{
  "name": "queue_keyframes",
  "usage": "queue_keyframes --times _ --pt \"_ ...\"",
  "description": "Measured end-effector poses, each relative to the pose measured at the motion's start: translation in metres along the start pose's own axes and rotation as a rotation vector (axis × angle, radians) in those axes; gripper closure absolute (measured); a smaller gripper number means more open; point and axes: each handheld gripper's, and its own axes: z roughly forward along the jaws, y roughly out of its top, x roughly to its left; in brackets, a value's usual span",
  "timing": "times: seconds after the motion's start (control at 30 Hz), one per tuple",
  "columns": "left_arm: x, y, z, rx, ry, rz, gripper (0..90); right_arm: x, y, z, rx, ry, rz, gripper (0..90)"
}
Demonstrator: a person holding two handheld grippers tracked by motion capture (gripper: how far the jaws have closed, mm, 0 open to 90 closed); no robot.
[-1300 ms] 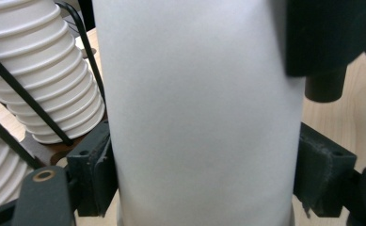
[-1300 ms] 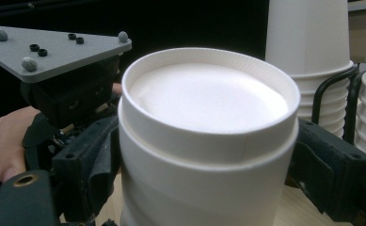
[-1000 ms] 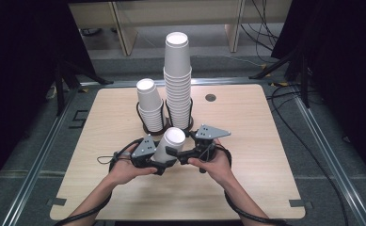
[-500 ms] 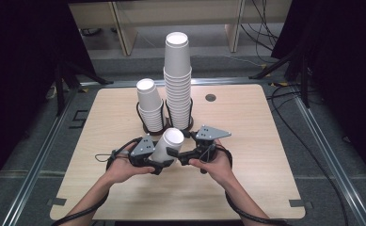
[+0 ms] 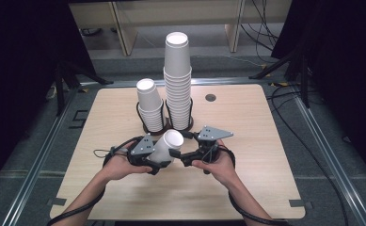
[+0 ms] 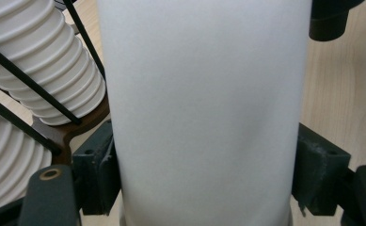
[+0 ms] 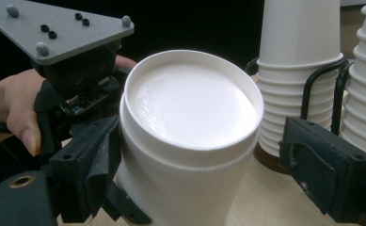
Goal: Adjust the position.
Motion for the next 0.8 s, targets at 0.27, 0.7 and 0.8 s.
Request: queue_keyframes --times 0.27,0.7,0.8 --pt "0.001 0.003 -0.004 0.012 -0.012 0.032 23.4 0.000 -0.004 -0.004 0.037 0.022 -0.001 14.5" --pt "0.004 0.006 -0.011 0.078 -0.036 0.088 23.3 0.000 -0.008 -0.014 0.035 0.020 0.000 14.9" --pt "0.004 0.006 -0.011 0.097 -0.051 0.100 23.3 0.000 -0.009 -0.018 0.049 0.005 -0.021 14.9"
